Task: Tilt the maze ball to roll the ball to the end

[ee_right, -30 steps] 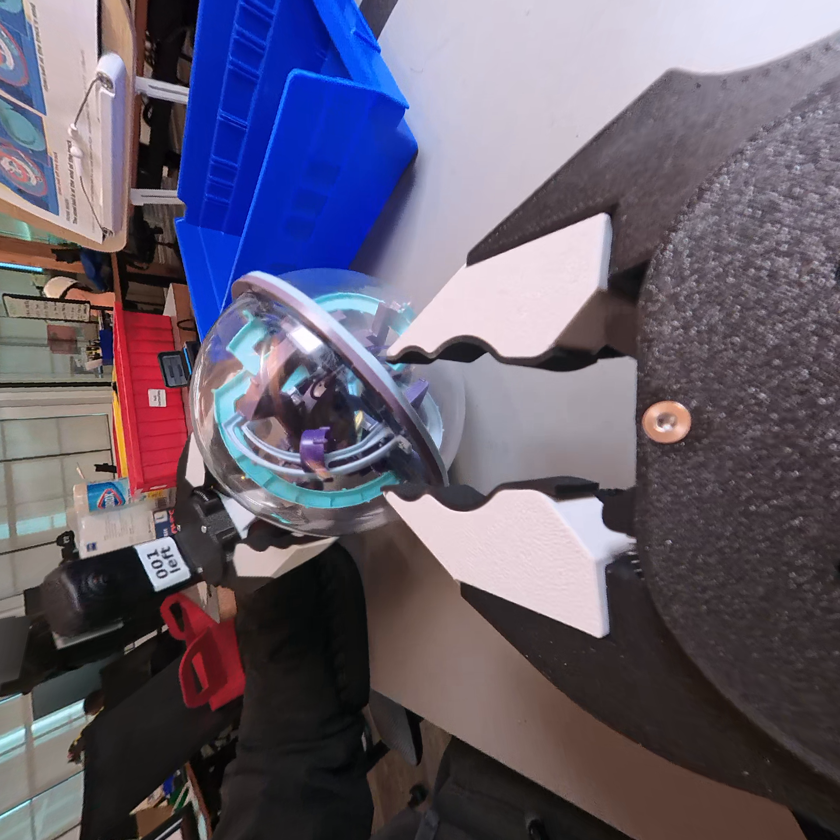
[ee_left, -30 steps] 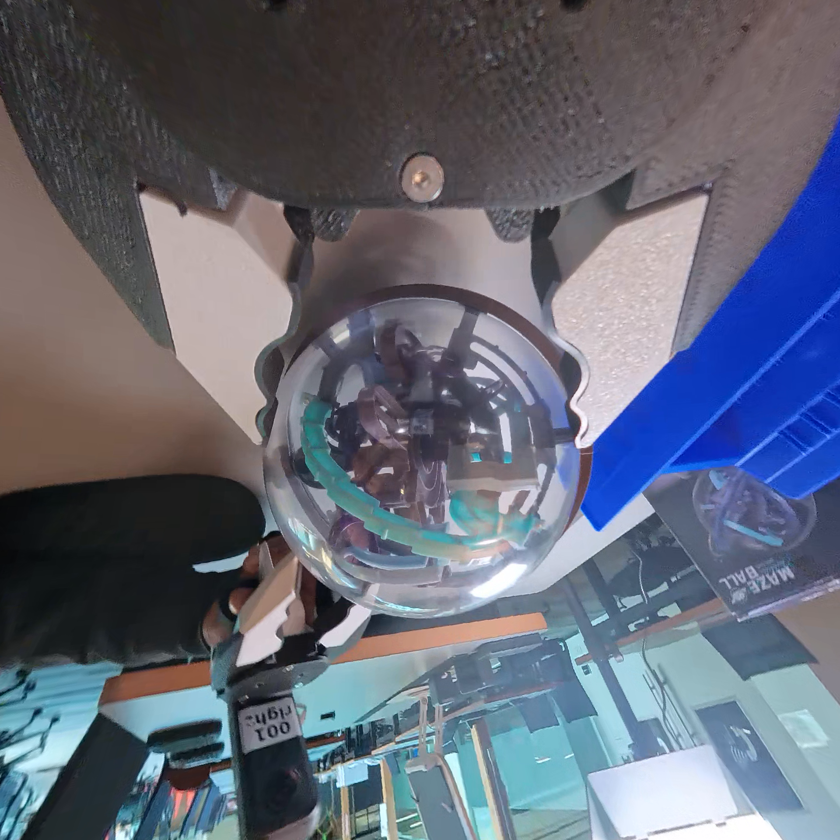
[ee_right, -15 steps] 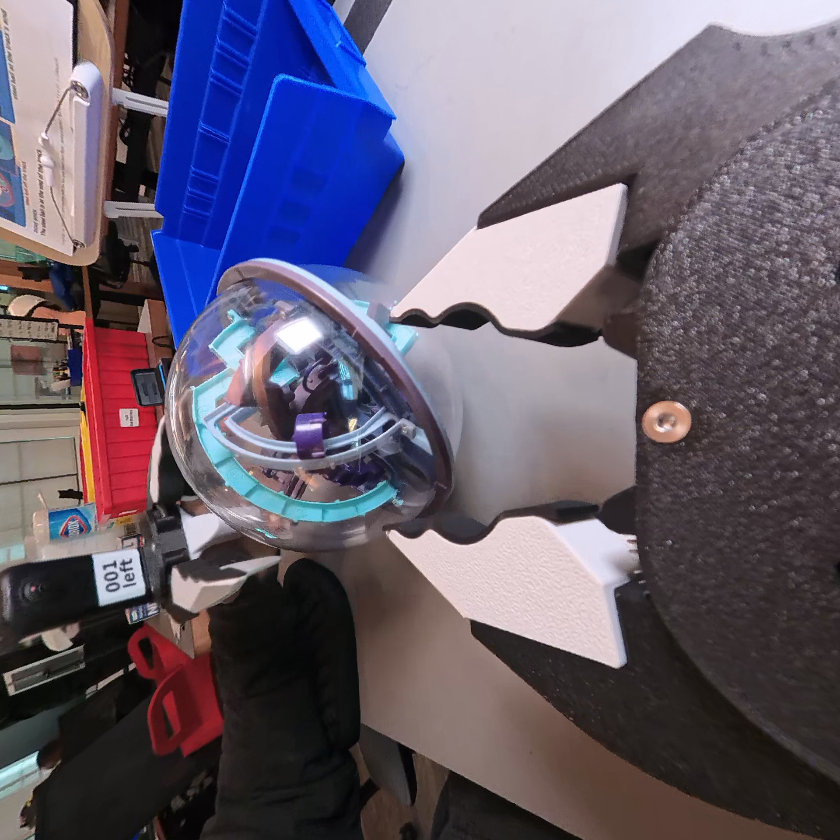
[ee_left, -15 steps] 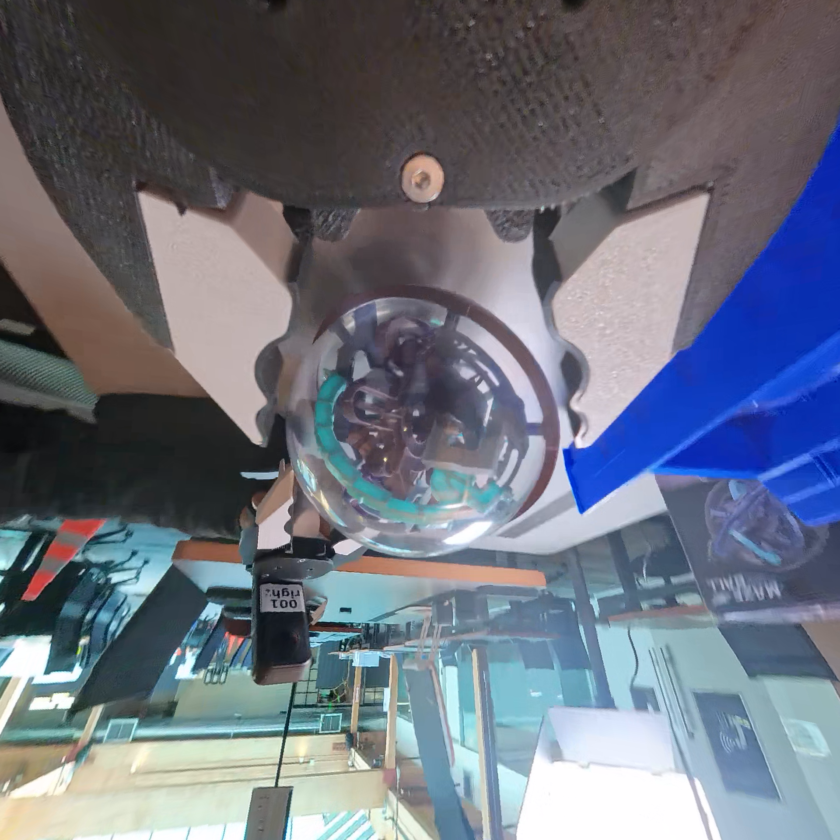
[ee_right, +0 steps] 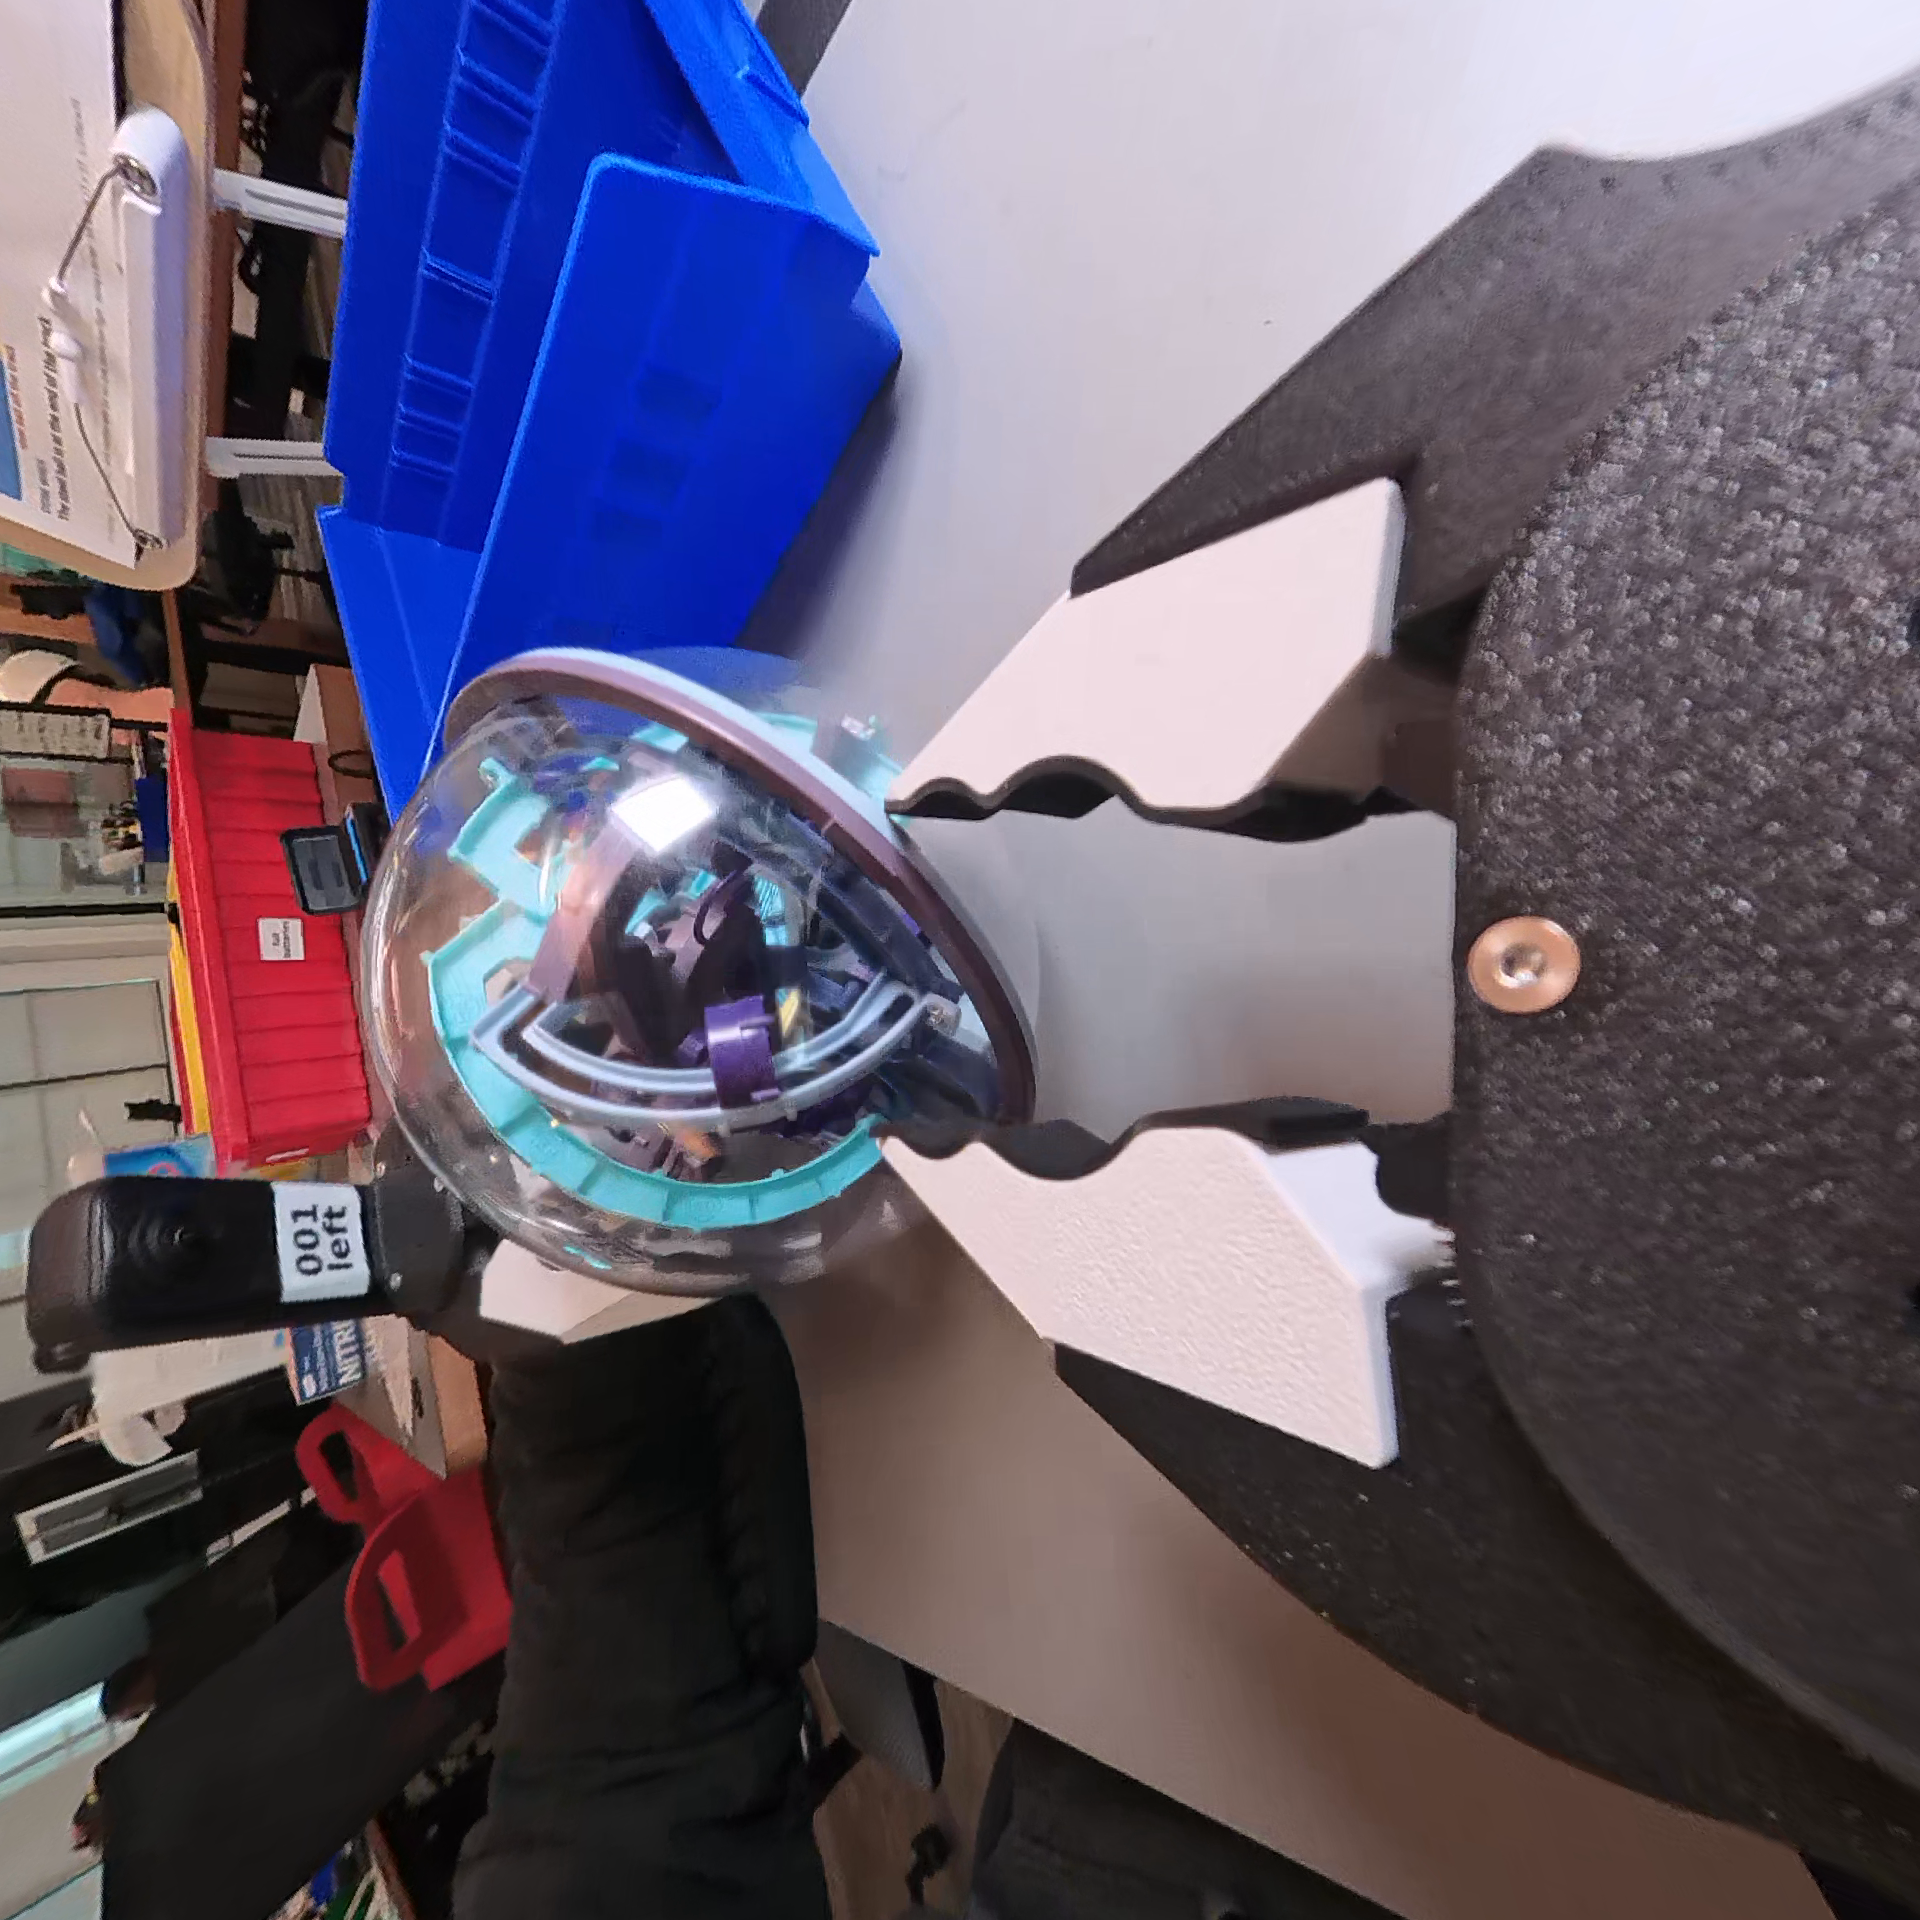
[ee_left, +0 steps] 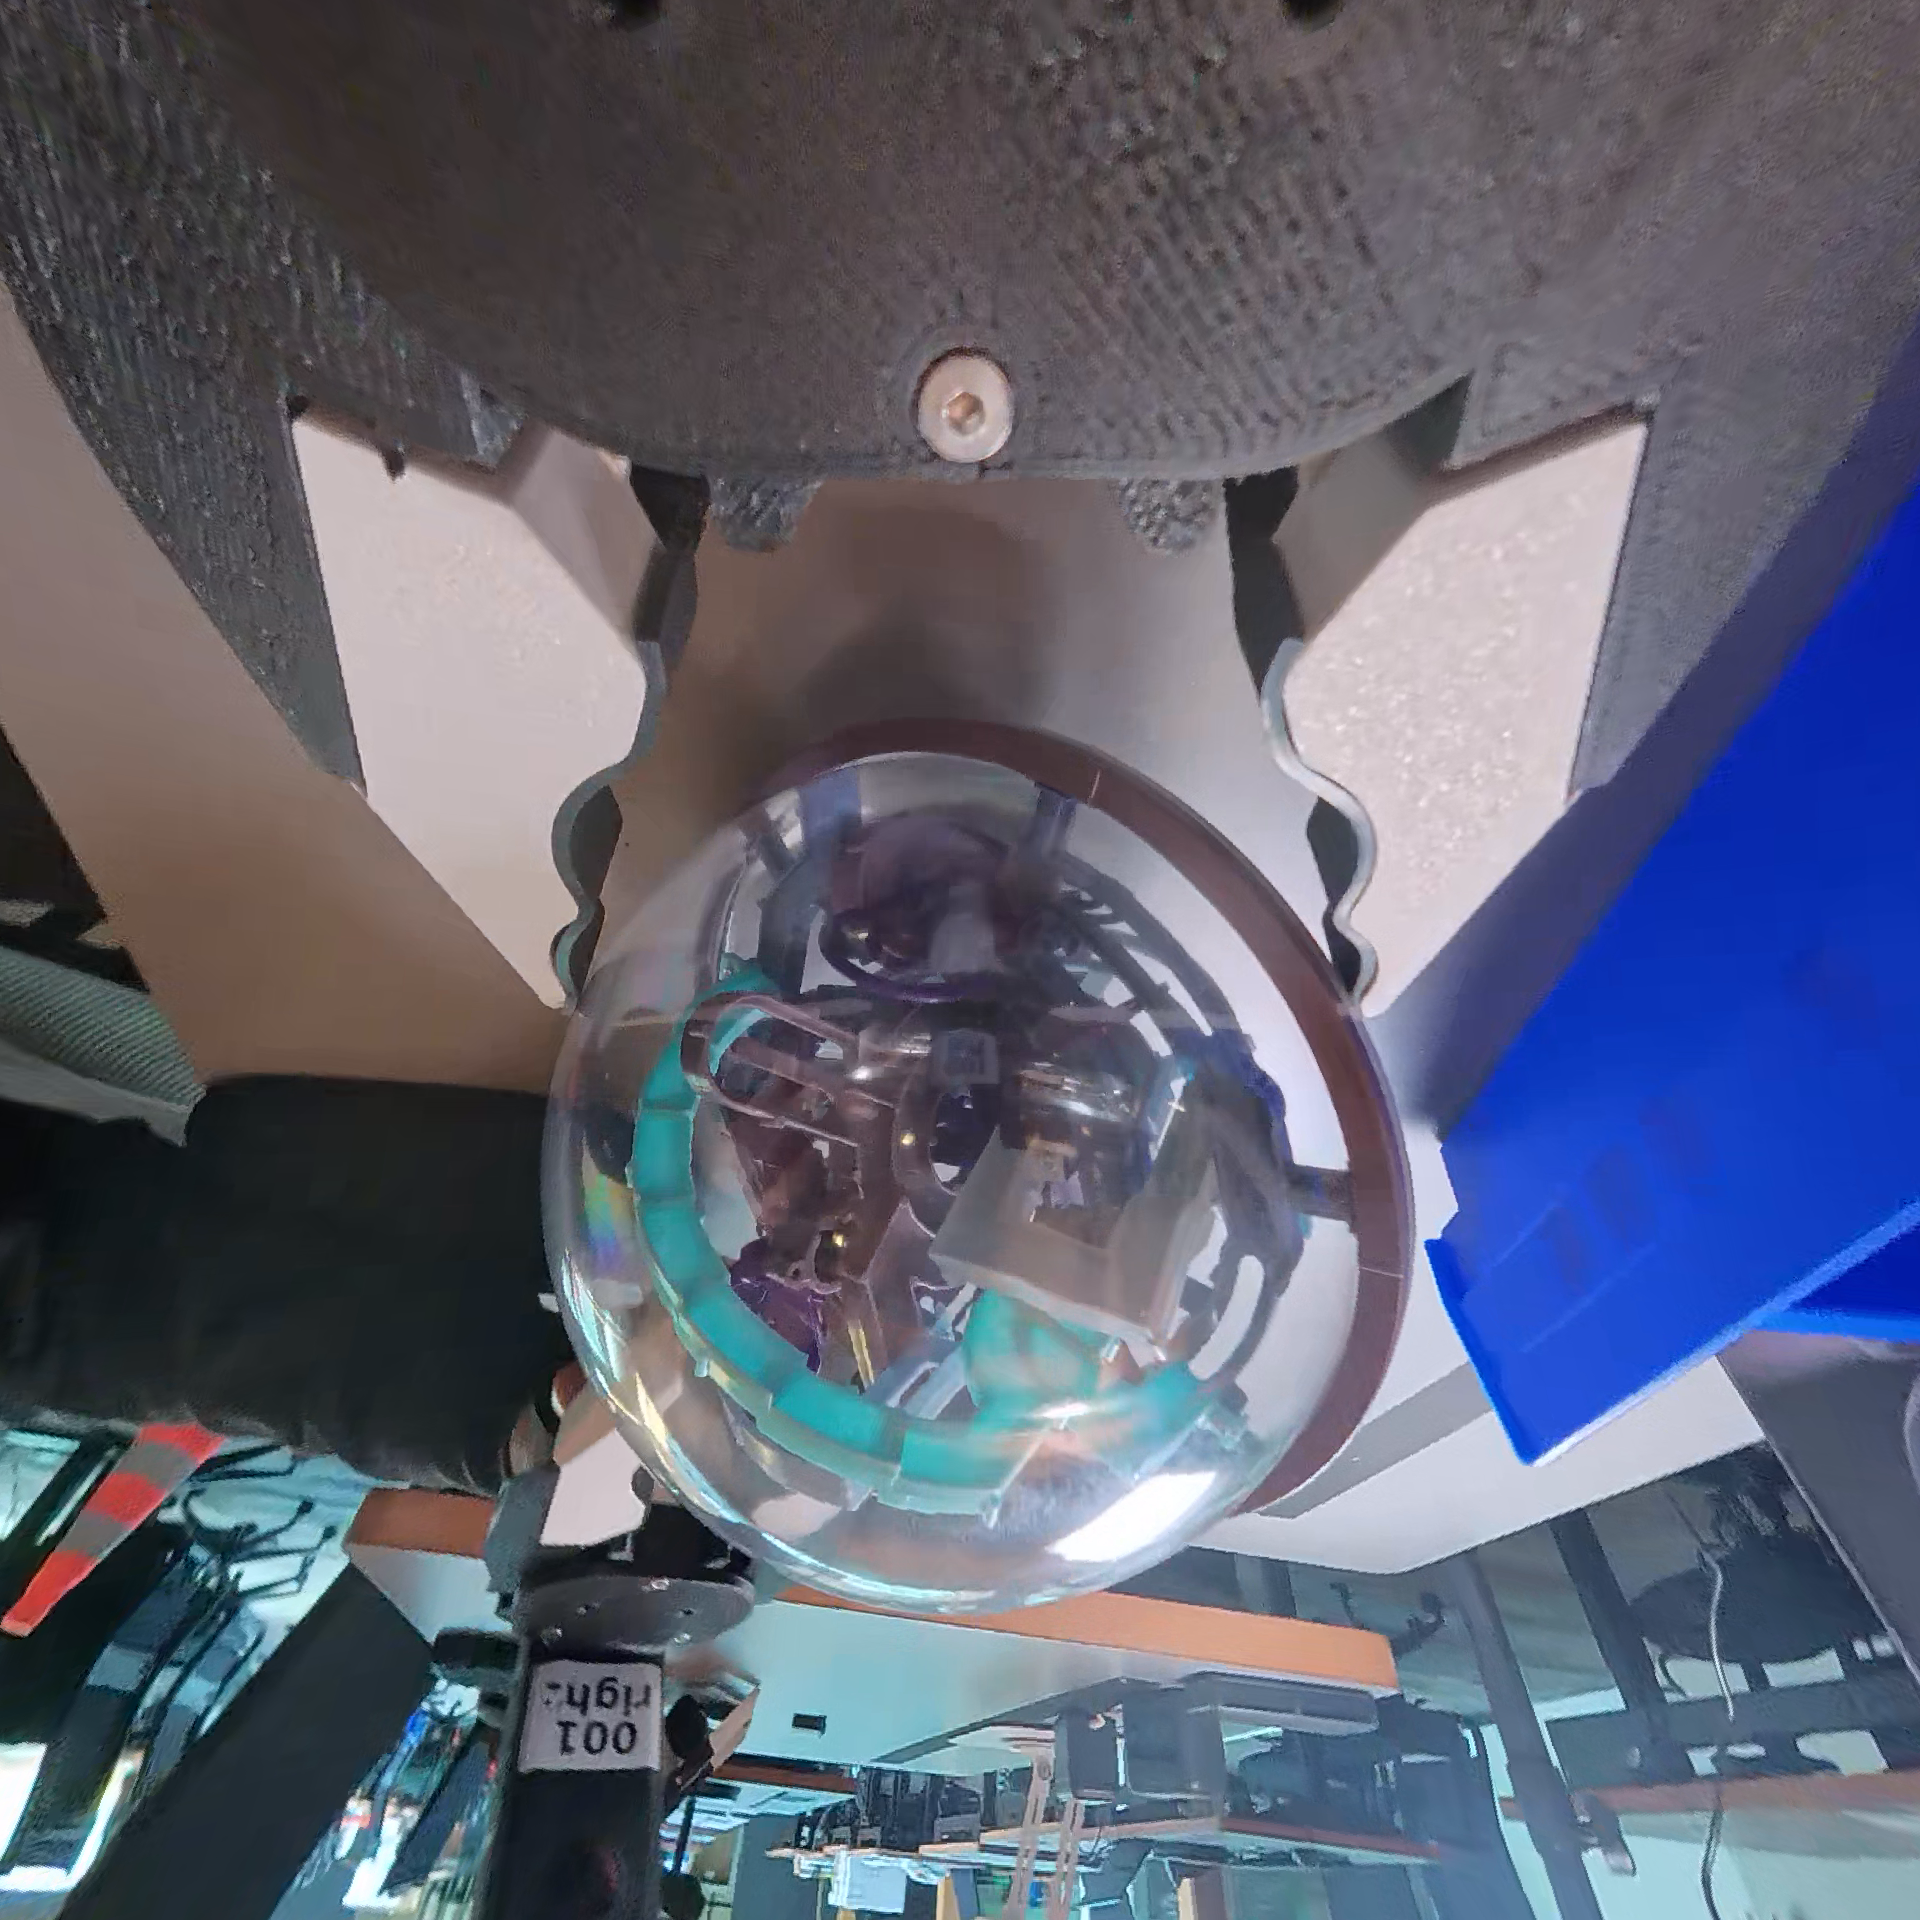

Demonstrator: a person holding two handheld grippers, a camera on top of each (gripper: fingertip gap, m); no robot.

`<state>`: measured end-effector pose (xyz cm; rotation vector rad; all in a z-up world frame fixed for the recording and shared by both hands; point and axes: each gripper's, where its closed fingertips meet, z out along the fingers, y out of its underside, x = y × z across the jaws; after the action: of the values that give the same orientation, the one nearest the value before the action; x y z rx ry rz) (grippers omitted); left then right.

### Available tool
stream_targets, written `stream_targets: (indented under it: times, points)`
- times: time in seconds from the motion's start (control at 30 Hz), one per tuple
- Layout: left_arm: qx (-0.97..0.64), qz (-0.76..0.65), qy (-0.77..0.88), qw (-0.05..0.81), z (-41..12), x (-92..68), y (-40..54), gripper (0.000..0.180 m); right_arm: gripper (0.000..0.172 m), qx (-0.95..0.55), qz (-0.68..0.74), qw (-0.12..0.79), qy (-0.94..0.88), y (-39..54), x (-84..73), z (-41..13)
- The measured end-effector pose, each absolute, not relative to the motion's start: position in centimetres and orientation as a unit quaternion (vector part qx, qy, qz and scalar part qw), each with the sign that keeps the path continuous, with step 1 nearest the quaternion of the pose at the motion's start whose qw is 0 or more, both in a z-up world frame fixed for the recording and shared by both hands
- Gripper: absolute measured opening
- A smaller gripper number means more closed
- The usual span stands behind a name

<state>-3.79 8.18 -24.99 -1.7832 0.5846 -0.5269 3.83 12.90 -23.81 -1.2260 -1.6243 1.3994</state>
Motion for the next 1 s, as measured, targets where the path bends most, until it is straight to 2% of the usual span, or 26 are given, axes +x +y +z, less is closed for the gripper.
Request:
stream_targets:
  times: [0.13, 0.27, 0.47, 0.67, 0.77, 0.87, 0.97, 1.0]
  points:
    - [-0.745, -0.145, 0.309, 0.573, -25.2, -3.8, 7.6, 0.135, 0.041, -0.462, 0.545, 0.318, -0.623, 12.7, 4.2, -23.8]
    - [-0.713, 0.006, 0.402, 0.575, -25.5, -4.2, 7.3, 0.134, 0.007, -0.445, 0.553, 0.324, -0.626, 12.5, 4.6, -23.4]
    - [-0.659, 0.142, 0.468, 0.572, -24.7, -4.4, 6.8, 0.134, 0.006, -0.425, 0.490, 0.356, -0.673, 12.3, 4.6, -24.8]
    - [-0.552, 0.283, 0.564, 0.545, -24.1, -2.0, 5.8, 0.132, 0.007, -0.402, 0.353, 0.412, -0.738, 13.4, 4.3, -27.5]
    - [-0.533, 0.273, 0.578, 0.554, -24.0, -0.4, 5.0, 0.128, 0.007, -0.407, 0.341, 0.409, -0.742, 14.0, 4.5, -28.1]
    - [-0.582, 0.182, 0.531, 0.588, -23.2, -1.0, 4.5, 0.126, 0.006, -0.413, 0.326, 0.409, -0.746, 14.5, 4.7, -28.5]
    - [-0.639, 0.069, 0.461, 0.612, -22.5, -3.0, 4.2, 0.116, 0.001, -0.418, 0.332, 0.400, -0.745, 14.6, 4.9, -28.7]
    - [-0.655, 0.037, 0.446, 0.610, -22.8, -3.6, 4.2, 0.104, 0.001, -0.418, 0.331, 0.398, -0.747, 14.6, 5.0, -28.8]
